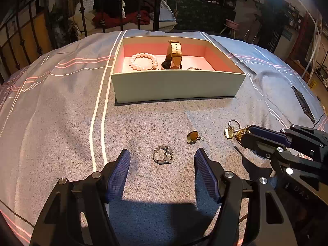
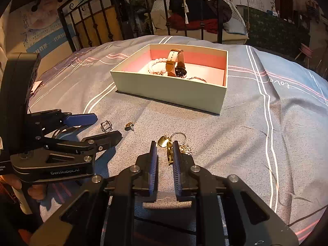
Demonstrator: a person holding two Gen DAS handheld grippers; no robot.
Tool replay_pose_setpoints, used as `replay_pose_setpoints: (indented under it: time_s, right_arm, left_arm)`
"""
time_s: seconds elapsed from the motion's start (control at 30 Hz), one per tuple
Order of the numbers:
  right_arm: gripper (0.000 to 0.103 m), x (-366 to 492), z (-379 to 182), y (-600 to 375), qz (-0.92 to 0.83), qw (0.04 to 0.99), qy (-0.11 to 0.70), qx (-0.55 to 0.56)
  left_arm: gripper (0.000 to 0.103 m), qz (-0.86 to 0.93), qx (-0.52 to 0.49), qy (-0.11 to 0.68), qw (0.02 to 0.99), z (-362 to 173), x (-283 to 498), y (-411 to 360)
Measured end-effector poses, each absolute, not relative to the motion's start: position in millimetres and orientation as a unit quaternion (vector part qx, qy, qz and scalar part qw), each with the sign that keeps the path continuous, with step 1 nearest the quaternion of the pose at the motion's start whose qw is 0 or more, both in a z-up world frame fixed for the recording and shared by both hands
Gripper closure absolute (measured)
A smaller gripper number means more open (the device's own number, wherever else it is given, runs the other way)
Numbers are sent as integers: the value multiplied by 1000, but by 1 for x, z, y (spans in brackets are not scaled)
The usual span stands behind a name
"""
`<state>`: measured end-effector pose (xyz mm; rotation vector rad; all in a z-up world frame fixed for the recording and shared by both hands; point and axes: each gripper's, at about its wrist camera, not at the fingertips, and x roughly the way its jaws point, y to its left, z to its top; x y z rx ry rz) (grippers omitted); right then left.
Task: Organize jewelry
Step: 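Grasp the gold earring cluster with the right gripper while the left gripper approaches the silver ring, then grasp the silver ring with the left gripper while the right gripper lifts the earring cluster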
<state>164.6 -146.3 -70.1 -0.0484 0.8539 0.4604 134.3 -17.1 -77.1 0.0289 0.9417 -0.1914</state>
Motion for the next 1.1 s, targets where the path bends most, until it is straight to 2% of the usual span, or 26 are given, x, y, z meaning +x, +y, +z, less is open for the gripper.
replay_pose_setpoints:
  time_s: [0.07, 0.17, 0.37, 0.6, 0.67, 0.77, 0.8, 0.83, 1.1]
  right_arm:
    - [90, 167, -74, -144, 217, 882, 417, -30]
    - [99, 168, -78, -144, 211, 882, 421, -31]
    - [99, 162, -73, -159, 206, 889, 409, -3]
    - [100, 156, -69, -169, 214, 890, 402, 15]
    - [99, 156, -69, -168, 214, 890, 403, 17]
    - [99, 155, -70, -170, 214, 890, 403, 22]
    - [99, 155, -69, -171, 214, 890, 403, 24]
    - [99, 155, -69, -172, 214, 890, 402, 26]
    - [99, 155, -63, -182, 211, 893, 395, 44]
  left_arm:
    - [38, -93, 13, 453, 886, -77, 135, -16]
    - [38, -94, 11, 453, 886, -77, 135, -15]
    - [38, -96, 6, 452, 887, -76, 135, -15]
    - [45, -95, 7, 452, 887, -76, 134, -12]
    - [48, -93, 12, 450, 888, -76, 134, -14]
    - [68, -93, 23, 445, 890, -74, 135, -17]
    - [81, -94, 27, 443, 891, -73, 135, -18]
    - [85, -99, 29, 443, 890, -73, 135, -20]
    - [85, -110, 27, 432, 895, -66, 133, -23]
